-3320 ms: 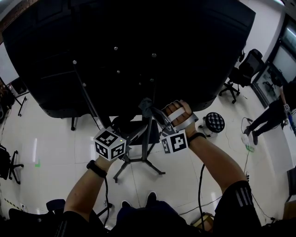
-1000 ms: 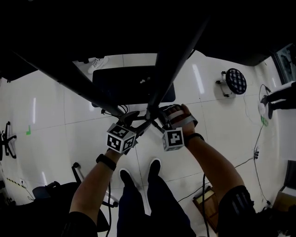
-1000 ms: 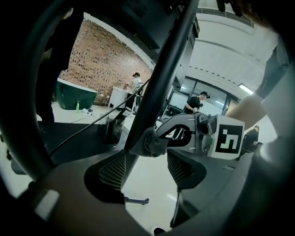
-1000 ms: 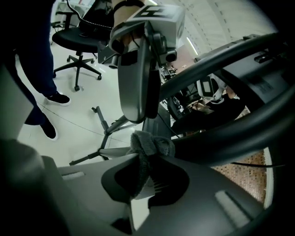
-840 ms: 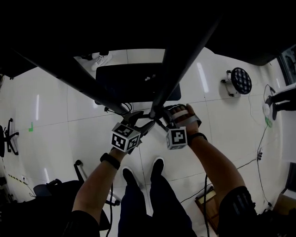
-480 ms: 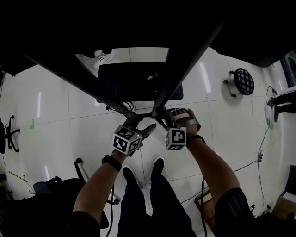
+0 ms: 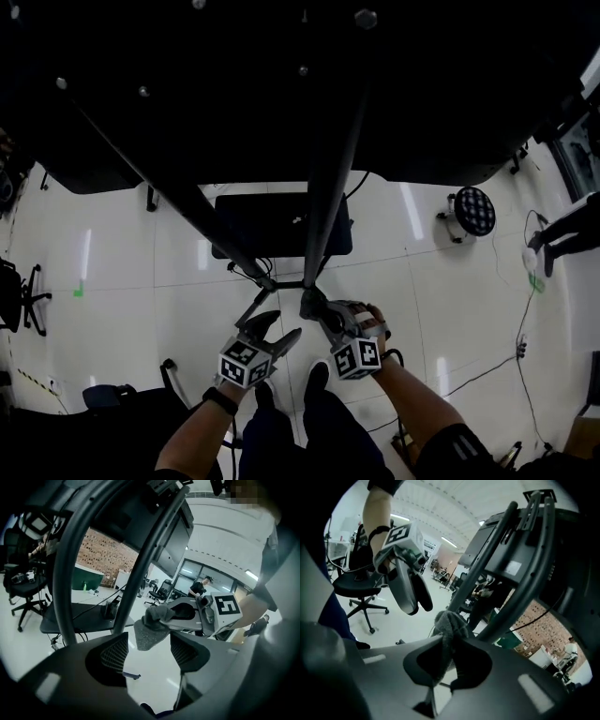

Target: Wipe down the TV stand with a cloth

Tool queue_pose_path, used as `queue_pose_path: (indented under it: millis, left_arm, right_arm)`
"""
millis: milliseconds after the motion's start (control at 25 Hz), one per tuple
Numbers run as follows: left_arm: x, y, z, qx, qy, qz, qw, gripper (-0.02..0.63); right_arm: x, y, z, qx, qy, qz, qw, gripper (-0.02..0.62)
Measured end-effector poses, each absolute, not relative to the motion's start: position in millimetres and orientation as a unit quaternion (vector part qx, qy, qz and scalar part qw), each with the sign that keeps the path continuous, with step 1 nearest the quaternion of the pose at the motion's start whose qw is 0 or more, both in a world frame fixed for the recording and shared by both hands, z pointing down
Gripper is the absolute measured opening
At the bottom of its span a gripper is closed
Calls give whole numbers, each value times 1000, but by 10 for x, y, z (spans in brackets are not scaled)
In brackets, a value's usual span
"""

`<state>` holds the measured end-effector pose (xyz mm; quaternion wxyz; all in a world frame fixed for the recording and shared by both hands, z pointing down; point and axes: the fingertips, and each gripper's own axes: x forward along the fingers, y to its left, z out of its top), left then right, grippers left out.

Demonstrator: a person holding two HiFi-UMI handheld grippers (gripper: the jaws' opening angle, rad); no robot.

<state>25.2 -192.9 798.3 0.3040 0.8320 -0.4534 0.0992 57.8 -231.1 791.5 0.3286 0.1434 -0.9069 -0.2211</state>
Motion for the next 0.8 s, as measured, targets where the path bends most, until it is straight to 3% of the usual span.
queue_pose_path:
  millis: [400,800]
  left_arm:
    - [75,-1161,6428,858,-458,34,228,304]
    - [-105,-201,5463,879,-445,-13,170,305]
  right_arm:
    - [659,-1586,6198,227,-934,-161,226,23]
    - [614,-590,4849,295,-946,-99,86,23]
